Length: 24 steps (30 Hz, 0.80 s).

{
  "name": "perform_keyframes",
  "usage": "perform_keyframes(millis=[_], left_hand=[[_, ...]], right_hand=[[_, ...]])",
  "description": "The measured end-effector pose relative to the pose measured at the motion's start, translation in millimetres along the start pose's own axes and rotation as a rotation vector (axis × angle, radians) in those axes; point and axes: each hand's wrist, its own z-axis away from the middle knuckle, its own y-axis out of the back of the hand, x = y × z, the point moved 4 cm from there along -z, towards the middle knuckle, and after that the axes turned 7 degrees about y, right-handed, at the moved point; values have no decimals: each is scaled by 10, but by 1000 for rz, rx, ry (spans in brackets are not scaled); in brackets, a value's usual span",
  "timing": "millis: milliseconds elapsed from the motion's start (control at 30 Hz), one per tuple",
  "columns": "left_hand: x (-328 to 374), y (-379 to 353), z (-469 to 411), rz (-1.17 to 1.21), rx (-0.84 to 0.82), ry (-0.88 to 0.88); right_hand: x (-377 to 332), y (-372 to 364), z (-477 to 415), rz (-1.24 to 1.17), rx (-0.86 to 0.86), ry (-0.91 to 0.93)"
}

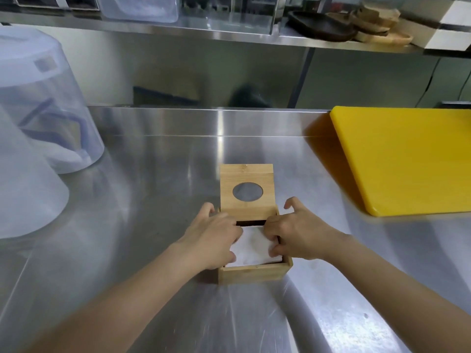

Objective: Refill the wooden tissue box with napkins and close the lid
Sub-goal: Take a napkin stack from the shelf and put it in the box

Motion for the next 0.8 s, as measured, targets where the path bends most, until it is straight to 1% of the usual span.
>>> perform_keyframes(millis=[100,200,267,367,400,467,567,700,800], left_hand=[[135,63,-32,-157,-51,38],[208,122,-56,-208,-65,25],[190,171,-57,-211,-28,4],[160,257,-90,-125,34,-55],[155,264,-98,-94,25,-71],[150,210,-85,-55,-43,-84],[138,79,-51,-43,-118,-50],[157,87,-38,-84,-98,-16],[131,62,-40,-82,-59,12]], right_hand=[[-53,-20,-88,185,-75,5],[-115,-14,-170,270,-97,29],[-90,22,-181,213,-114,31],[-10,90,-178,81,-81,57],[0,99,-181,88,-72,66],[-20,76,-181,155,-83,69],[-66,-34,-200,252,-121,66],[-86,-48,-201,249,-118,56],[-80,-38,-174,215,-68,44]])
